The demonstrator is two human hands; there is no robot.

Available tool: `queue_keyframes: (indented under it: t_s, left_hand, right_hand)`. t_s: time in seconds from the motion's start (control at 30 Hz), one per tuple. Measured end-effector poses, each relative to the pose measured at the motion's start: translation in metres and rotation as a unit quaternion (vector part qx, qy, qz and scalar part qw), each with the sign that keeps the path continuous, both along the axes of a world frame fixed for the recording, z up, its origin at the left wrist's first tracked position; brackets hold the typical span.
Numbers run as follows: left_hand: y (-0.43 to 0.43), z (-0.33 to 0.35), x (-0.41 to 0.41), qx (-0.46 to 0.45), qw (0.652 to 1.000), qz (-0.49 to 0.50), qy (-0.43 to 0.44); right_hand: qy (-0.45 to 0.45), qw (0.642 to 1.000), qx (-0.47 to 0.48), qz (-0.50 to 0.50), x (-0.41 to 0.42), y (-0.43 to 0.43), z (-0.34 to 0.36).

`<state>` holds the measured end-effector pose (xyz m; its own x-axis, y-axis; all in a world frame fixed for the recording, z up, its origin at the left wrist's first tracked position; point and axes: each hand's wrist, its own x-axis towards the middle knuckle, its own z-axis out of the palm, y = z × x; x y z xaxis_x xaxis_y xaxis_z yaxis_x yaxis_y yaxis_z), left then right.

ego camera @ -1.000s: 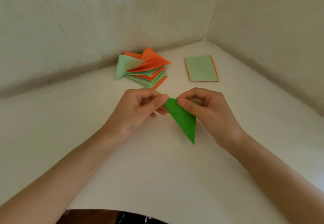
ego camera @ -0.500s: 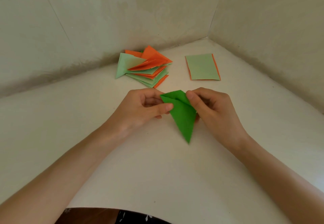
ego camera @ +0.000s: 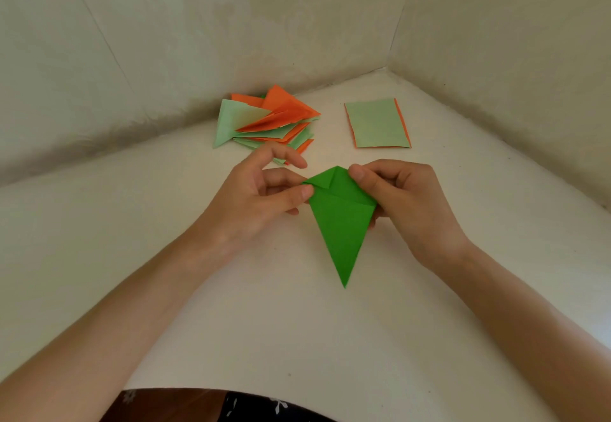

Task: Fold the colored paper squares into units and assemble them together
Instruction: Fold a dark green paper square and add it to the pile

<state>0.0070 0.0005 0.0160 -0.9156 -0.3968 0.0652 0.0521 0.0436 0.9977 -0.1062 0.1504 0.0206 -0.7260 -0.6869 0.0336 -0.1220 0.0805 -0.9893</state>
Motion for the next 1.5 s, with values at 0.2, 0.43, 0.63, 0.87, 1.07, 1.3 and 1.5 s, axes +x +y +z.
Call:
queue_keyframes:
  t_s: [0.2,0.43,0.63,0.87,1.07,1.3,1.5]
  left_hand:
    - [0.001,-0.001,0.000,-0.047,0.999,0.002,0.011]
    - [0.009,0.002,0.002,-0.078,0.997,-0.011,-0.001]
    - [0.006,-0.002,0.000,-0.074,0.997,-0.004,-0.026]
    - [0.001,0.000,0.001,0.036,0.998,-0.034,-0.050]
    - [-0.002,0.004,0.003,0.035,0.997,-0.037,-0.054]
    - [-0.002,0.000,0.002,0.026,0.996,-0.031,-0.080]
    - [-0.001,-0.002,0.001,-0.031,0.997,0.001,-0.064]
  right_hand:
    - [-0.100,0.993,0.031,0.053,0.002,0.000,0.000]
    - [-0.107,0.992,0.042,0.057,0.001,0.002,0.001]
    - [-0.125,0.989,0.032,0.066,0.001,0.003,0.002]
    - [-0.120,0.992,0.021,0.040,0.000,0.002,0.003]
    - [-0.085,0.996,0.006,0.037,0.000,0.003,0.004]
    - [-0.011,0.998,0.006,0.057,0.003,0.003,0.004]
    - [-0.075,0.995,0.020,0.057,0.004,0.003,0.004]
